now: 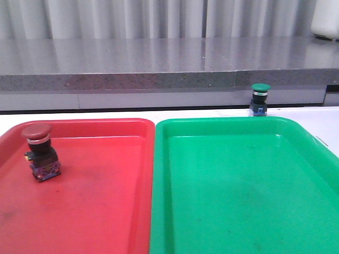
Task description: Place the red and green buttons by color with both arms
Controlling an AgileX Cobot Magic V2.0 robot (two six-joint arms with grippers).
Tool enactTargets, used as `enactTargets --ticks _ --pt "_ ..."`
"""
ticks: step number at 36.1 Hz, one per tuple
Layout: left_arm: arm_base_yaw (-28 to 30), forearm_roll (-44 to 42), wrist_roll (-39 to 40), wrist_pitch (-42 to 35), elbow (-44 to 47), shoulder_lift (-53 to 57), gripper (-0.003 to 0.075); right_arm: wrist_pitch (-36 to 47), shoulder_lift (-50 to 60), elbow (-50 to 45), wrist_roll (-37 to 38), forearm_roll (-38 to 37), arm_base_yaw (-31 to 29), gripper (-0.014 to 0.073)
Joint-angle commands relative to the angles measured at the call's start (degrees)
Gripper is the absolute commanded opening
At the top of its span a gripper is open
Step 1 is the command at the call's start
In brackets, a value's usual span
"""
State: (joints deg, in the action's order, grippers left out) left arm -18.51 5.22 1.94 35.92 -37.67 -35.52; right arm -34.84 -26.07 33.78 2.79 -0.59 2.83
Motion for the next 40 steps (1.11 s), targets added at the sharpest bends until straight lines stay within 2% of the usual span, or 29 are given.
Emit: enactTargets --ticks 1,40 --pt "-0.58 0.21 -0.03 -3.58 0.85 2.97 0.0493 4.14 -0.88 1.89 -0.45 -0.48 -0.34 0.0436" --pt "-0.58 0.21 -0.03 -3.45 2.89 3.97 0.0493 4.14 -0.88 1.89 -0.40 -0.48 -0.34 0.0436"
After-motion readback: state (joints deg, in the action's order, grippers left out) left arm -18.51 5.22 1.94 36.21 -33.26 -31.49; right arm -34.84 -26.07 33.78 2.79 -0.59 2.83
